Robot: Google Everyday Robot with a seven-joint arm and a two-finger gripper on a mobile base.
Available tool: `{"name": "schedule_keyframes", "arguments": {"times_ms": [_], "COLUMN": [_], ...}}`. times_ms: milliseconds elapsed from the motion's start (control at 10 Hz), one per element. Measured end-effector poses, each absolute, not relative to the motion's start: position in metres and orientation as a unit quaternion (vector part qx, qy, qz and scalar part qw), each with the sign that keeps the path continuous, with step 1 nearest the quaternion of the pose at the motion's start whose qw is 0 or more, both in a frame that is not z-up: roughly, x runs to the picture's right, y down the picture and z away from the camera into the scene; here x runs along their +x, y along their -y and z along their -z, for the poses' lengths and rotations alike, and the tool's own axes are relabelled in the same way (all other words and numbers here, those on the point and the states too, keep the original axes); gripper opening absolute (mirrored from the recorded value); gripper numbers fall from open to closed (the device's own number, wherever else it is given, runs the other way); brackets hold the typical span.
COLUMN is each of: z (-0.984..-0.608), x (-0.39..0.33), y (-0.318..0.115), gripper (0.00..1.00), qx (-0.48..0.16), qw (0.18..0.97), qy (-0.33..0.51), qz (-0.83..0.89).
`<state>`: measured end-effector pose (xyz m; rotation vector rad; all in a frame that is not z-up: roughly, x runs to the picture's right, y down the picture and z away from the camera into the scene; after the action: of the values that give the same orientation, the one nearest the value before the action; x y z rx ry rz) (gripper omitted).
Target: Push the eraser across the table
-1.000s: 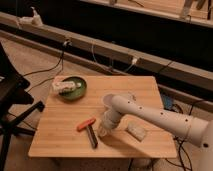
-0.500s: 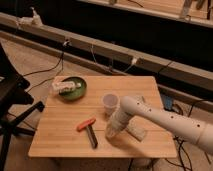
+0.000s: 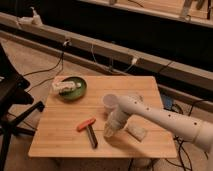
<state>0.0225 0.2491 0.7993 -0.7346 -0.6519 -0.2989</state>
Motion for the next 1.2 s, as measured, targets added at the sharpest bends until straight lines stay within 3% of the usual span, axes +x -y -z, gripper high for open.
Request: {"name": "schedule_keyframes", "arguments": {"times_ms": [200,1200], "z": [-0.800,-0.786], "x": [0.014,-0.129], "y": [-0.248,-0.252], "gripper": [0.00,0.00], "qx": [-0.347,-0.328], "qw": [0.867,0.801], "qy": [0.324,0.434], "qz": [0.152,0.251]}}
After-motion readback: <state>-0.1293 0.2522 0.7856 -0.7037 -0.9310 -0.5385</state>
